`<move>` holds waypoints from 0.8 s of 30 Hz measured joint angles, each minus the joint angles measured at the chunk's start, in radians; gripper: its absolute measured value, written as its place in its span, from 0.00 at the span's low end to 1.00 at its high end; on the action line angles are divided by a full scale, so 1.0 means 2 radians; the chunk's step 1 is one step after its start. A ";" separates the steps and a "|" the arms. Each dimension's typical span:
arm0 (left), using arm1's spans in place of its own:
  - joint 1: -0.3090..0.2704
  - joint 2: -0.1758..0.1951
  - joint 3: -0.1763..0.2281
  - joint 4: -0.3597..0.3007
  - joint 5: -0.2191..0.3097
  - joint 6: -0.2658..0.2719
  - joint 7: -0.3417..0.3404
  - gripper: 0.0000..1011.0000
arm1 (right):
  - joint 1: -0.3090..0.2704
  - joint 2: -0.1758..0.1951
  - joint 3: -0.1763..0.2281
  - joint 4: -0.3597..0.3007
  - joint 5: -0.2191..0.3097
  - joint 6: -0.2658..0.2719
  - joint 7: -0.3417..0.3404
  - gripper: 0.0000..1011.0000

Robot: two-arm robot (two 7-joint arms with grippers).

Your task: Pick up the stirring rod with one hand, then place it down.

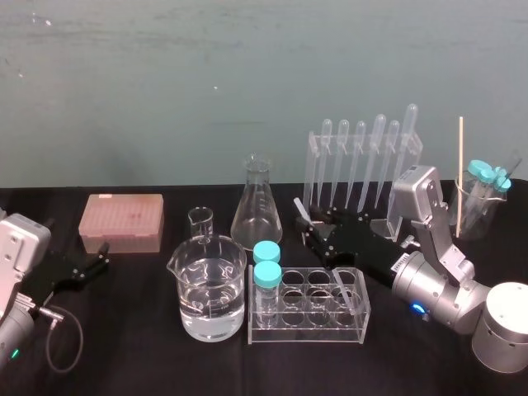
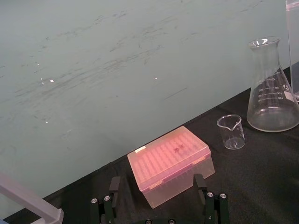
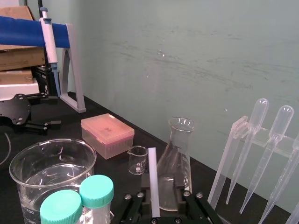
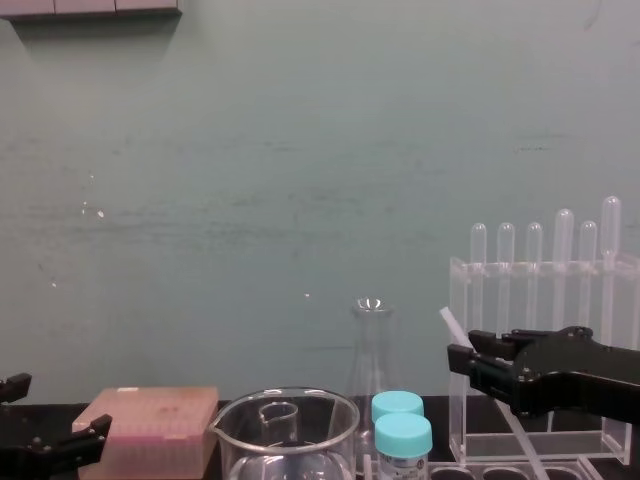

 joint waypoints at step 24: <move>0.000 0.000 0.000 0.000 0.000 0.000 0.000 0.99 | -0.009 -0.019 0.034 0.002 0.022 -0.036 0.016 0.06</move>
